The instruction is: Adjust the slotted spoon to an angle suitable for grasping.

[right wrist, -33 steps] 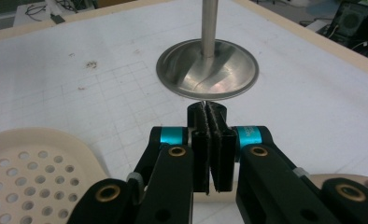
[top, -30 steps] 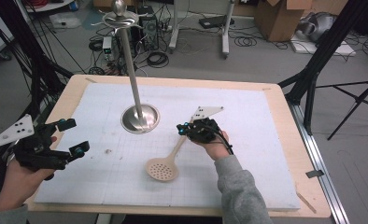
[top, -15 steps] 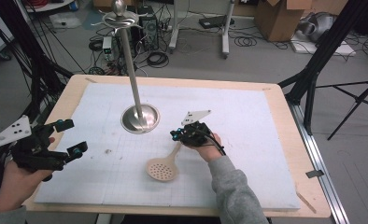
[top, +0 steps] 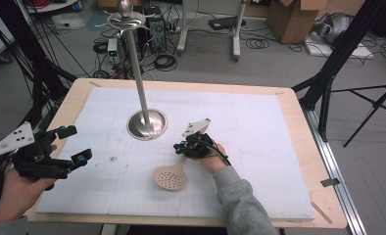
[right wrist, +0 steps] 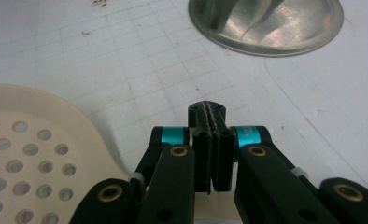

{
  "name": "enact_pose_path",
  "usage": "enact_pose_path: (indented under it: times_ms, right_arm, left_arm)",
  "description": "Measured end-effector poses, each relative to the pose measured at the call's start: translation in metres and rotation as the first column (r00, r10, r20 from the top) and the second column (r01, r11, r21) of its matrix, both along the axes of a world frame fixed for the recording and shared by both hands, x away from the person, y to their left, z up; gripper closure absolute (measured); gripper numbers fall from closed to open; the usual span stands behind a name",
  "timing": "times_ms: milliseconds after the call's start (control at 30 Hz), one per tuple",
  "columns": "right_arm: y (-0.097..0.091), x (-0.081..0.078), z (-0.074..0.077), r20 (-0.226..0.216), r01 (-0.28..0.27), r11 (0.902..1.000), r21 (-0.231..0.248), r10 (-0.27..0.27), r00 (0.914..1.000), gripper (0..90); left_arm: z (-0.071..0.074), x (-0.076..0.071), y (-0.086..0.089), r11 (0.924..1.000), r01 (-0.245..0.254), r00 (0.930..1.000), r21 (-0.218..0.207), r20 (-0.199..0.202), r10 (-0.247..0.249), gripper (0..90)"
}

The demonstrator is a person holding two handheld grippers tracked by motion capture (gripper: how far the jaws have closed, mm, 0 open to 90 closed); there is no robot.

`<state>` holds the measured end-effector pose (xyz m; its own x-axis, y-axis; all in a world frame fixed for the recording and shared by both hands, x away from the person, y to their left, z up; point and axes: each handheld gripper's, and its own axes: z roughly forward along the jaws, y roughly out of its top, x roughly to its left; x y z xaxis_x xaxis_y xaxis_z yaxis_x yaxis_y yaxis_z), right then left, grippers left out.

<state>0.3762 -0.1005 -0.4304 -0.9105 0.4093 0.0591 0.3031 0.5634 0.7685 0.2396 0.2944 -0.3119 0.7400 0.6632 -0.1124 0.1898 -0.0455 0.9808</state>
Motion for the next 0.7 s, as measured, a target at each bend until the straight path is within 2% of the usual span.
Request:
enact_pose_path:
  times_ms: [300, 333, 500, 700]
  right_arm:
    - [0.0009, 0.0008, -0.0025, -0.008, 0.004, 0.9999, -0.014, -0.004, 1.0000, 89.3]
    - [0.0006, 0.0010, -0.0035, -0.022, 0.007, 0.9997, -0.023, -0.008, 0.9997, 89.3]
    - [-0.0004, 0.0016, -0.0044, -0.037, 0.013, 0.9996, -0.026, -0.014, 0.9992, 89.3]
    - [0.0006, 0.0003, -0.0060, -0.046, -0.012, 0.9987, -0.049, 0.009, 0.9989, 89.3]
  left_arm:
    - [-0.0019, 0.0014, -0.0012, 1.0000, 0.006, 0.9999, 0.000, -0.012, -0.006, 4.1]
    - [-0.0021, 0.0016, -0.0010, 1.0000, 0.007, 0.9999, -0.001, -0.012, -0.007, 4.1]
    - [-0.0020, 0.0014, -0.0006, 1.0000, 0.007, 0.9999, -0.001, -0.012, -0.007, 4.1]
    - [0.0006, -0.0003, 0.0024, 1.0000, 0.002, 1.0000, -0.008, -0.004, -0.002, 4.1]
